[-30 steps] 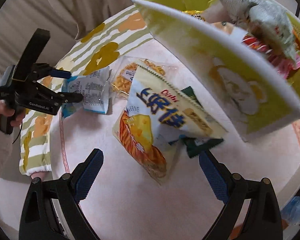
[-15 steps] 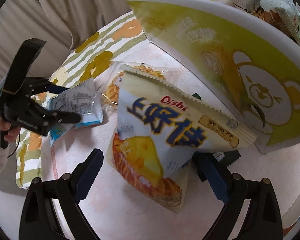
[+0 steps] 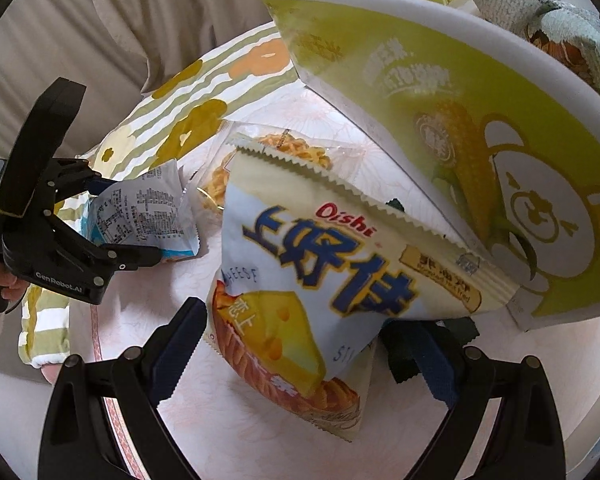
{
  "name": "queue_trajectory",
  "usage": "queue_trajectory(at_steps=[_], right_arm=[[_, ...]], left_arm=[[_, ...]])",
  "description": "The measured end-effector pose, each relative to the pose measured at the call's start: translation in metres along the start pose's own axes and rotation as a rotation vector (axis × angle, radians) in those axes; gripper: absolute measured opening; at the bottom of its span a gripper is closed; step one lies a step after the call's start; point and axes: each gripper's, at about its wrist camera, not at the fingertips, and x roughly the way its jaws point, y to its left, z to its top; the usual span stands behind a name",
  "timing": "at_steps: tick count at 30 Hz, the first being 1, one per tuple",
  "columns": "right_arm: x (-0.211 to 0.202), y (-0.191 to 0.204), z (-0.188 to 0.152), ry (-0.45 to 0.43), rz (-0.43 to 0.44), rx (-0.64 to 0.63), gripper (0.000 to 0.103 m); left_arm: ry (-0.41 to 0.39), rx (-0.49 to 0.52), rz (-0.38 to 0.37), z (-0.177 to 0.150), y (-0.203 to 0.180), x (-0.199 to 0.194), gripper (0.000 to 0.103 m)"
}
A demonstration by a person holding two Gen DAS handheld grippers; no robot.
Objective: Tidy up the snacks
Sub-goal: 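Grasp the blue-white bag with the left tool while the right tool grasps the Oishi cheese bag, then carry both bags over the box and open both tools to drop them inside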
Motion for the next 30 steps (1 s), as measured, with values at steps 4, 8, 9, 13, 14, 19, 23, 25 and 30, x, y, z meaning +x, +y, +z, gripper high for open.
queue_trajectory(at_steps=[4, 8, 9, 13, 14, 19, 23, 25, 30], right_arm=[[0.001, -0.003, 0.0, -0.001, -0.003, 0.0, 0.095], [-0.002, -0.007, -0.004, -0.008, -0.001, 0.007, 0.095], [-0.003, -0.008, -0.005, -0.012, 0.001, 0.007, 0.094], [-0.005, -0.008, -0.008, -0.011, 0.018, 0.004, 0.084], [-0.004, -0.008, -0.009, -0.006, 0.027, 0.004, 0.077], [-0.017, -0.002, -0.008, -0.009, 0.055, -0.03, 0.059], [-0.037, 0.006, -0.003, -0.034, 0.076, -0.068, 0.058], [-0.054, 0.01, 0.001, -0.051, 0.093, -0.093, 0.058], [-0.095, 0.013, 0.015, -0.091, 0.136, -0.152, 0.058]], left_arm=[[-0.044, -0.002, -0.017, -0.005, -0.002, -0.01, 0.066], [-0.059, -0.006, -0.015, -0.01, -0.006, -0.015, 0.064], [-0.067, -0.01, -0.016, -0.013, -0.008, -0.018, 0.064], [-0.083, -0.04, -0.039, -0.019, -0.013, -0.025, 0.064], [-0.086, -0.057, -0.043, -0.021, -0.014, -0.027, 0.064], [-0.109, -0.126, -0.047, -0.028, -0.012, -0.041, 0.064], [-0.151, -0.191, -0.044, -0.032, -0.009, -0.064, 0.064], [-0.179, -0.219, -0.03, -0.033, -0.008, -0.08, 0.064], [-0.246, -0.272, 0.002, -0.027, -0.006, -0.119, 0.064]])
